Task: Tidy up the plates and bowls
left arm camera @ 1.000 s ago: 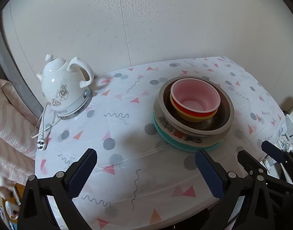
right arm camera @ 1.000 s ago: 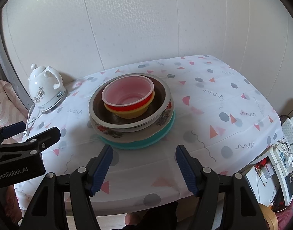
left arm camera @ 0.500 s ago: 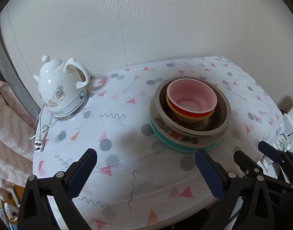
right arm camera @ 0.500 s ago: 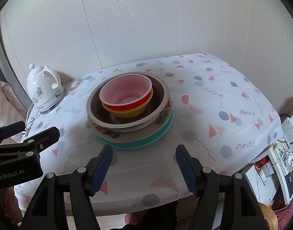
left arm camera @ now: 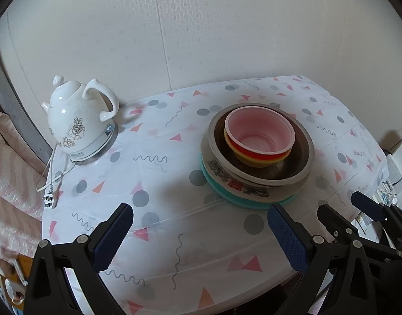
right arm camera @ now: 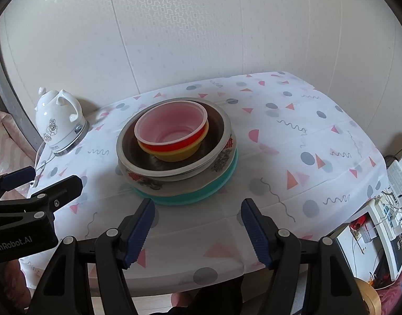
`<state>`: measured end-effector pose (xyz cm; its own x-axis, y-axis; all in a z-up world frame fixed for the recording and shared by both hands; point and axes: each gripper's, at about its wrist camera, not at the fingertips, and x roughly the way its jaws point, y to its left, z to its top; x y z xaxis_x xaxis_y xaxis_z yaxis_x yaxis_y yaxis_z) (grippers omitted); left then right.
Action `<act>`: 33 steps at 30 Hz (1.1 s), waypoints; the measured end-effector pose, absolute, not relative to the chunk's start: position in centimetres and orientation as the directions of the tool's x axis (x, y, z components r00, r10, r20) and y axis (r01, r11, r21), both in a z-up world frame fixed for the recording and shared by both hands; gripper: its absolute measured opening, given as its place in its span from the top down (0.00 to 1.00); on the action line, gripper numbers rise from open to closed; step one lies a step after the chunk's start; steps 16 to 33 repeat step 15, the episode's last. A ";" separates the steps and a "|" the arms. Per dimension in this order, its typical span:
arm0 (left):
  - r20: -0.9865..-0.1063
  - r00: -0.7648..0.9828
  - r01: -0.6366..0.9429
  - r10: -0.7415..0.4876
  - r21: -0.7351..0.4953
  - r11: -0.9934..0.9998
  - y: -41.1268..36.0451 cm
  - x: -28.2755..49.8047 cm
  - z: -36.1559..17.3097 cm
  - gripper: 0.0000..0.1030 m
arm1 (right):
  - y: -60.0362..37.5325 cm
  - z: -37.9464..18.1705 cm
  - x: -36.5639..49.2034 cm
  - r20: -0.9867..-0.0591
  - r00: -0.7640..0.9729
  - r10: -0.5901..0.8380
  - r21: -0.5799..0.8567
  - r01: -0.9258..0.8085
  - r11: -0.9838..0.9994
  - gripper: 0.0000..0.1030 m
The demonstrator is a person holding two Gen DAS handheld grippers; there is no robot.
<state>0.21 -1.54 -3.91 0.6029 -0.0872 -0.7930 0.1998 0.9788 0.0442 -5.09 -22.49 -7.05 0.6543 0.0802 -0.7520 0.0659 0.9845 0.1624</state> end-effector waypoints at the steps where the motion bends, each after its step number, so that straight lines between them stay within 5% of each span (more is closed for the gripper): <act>1: -0.795 0.600 0.200 -0.090 0.040 0.979 -1.5 0.3 -4.0 0.00 | -22.5 -7.1 -5.1 -0.753 0.653 0.079 0.162 0.068 0.984 0.33; 33: -0.808 0.582 0.213 -0.096 0.038 0.976 -2.3 1.1 -4.7 0.00 | -23.1 -7.5 -4.2 -0.761 0.644 0.076 0.165 0.079 0.983 0.33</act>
